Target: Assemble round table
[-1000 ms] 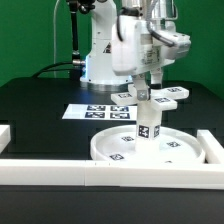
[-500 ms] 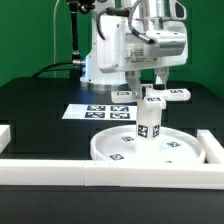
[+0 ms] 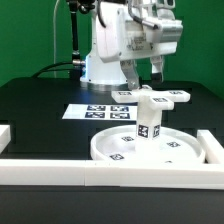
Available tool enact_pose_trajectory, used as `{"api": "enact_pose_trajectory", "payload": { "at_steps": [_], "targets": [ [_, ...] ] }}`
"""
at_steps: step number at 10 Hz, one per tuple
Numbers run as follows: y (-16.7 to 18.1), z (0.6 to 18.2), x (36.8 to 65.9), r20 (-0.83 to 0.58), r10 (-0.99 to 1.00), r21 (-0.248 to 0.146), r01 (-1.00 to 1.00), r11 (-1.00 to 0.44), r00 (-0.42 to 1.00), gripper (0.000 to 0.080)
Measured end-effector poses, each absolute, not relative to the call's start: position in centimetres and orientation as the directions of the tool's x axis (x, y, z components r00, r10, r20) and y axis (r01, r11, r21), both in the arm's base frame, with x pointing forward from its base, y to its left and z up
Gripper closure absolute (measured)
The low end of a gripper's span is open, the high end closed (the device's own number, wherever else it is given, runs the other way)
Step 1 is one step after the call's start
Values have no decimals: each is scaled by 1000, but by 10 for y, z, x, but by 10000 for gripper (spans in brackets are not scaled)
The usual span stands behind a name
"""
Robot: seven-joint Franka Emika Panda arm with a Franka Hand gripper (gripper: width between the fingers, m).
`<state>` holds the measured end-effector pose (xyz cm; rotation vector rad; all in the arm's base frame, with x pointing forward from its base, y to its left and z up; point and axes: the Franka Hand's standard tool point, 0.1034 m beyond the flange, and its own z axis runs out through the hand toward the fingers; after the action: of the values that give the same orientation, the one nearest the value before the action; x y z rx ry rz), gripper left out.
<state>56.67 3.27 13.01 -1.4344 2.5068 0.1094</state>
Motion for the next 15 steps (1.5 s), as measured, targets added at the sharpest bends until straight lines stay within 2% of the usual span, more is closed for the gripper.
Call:
{"api": "enact_pose_trajectory", "payload": {
  "at_steps": [1, 2, 3, 5, 6, 7, 9, 13, 15],
  "targets": [
    [38, 142, 570, -273, -859, -62, -883, 465, -433, 155],
    [39, 145, 572, -277, -866, -71, -890, 450, -416, 151],
    [38, 143, 571, -263, -909, -98, -929, 358, -322, 151],
    [39, 141, 570, -238, -952, -125, -966, 228, -194, 150],
    [45, 134, 565, -173, -985, -122, -991, 45, -24, 150],
    [50, 134, 562, -143, -977, -101, -984, -147, 160, 150],
    [56, 136, 560, -145, -889, -61, -901, -430, 434, 150],
    [56, 135, 560, -121, -740, -97, -749, -655, 662, 150],
    [54, 135, 560, -94, -578, -116, -585, -802, 811, 150]
  ]
}}
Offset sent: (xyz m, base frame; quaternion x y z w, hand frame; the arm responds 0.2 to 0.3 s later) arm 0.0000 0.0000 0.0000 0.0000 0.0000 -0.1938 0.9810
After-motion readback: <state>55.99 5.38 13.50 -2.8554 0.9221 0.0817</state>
